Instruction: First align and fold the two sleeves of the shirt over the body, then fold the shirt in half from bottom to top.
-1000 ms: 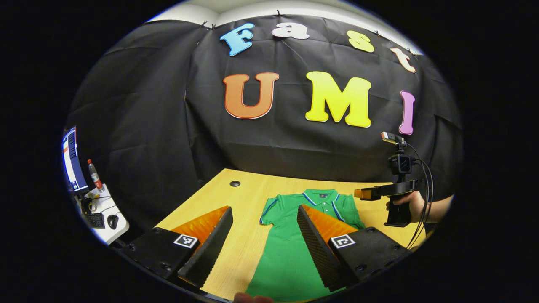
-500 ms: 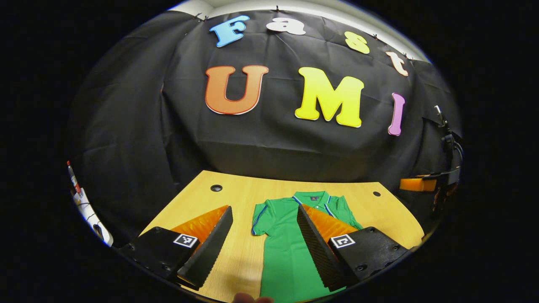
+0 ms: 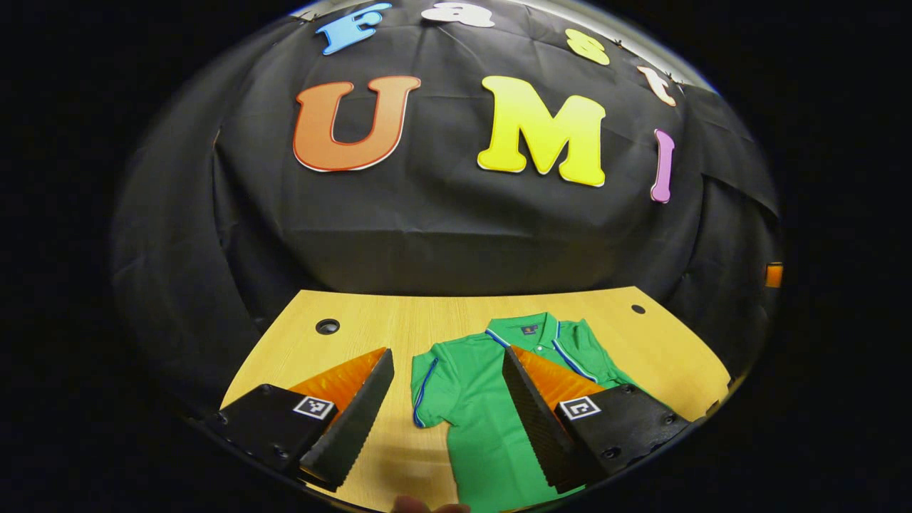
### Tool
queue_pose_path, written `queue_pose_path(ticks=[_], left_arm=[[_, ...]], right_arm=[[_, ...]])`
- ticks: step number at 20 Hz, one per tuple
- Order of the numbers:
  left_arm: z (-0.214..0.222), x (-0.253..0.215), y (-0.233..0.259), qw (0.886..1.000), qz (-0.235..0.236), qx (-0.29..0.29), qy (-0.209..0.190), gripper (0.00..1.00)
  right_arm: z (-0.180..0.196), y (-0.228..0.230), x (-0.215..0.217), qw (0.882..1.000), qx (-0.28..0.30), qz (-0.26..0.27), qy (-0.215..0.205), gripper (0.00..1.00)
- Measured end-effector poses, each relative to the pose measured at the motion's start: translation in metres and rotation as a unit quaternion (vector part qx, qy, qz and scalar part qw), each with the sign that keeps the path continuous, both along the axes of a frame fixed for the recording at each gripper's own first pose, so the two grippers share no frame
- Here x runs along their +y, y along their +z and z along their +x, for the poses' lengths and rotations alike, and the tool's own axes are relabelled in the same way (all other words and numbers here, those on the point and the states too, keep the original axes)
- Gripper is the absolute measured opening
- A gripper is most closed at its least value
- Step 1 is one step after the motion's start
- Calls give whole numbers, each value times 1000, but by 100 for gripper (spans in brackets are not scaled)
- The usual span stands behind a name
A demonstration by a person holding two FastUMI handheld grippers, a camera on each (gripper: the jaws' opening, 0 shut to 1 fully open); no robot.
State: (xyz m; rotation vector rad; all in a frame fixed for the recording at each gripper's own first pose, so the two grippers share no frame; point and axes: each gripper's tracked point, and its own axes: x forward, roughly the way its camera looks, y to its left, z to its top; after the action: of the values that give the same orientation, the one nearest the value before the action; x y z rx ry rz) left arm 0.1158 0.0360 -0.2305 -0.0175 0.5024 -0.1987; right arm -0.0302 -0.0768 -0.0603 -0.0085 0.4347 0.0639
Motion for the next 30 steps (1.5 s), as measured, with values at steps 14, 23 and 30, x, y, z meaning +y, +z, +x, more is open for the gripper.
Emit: queue_pose_path(ticks=[14,23,30], left_arm=[[50,10,-150,991,34,127,-6,94],[63,14,-186,987,35,154,11,61],[68,14,-185,988,45,149,7,26]], right_arm=[[-43,-57,-39,995,69,-32,-57,92],[-53,-81,-53,992,98,-34,-75,89],[-52,-99,-61,989,120,-20,-82,92]])
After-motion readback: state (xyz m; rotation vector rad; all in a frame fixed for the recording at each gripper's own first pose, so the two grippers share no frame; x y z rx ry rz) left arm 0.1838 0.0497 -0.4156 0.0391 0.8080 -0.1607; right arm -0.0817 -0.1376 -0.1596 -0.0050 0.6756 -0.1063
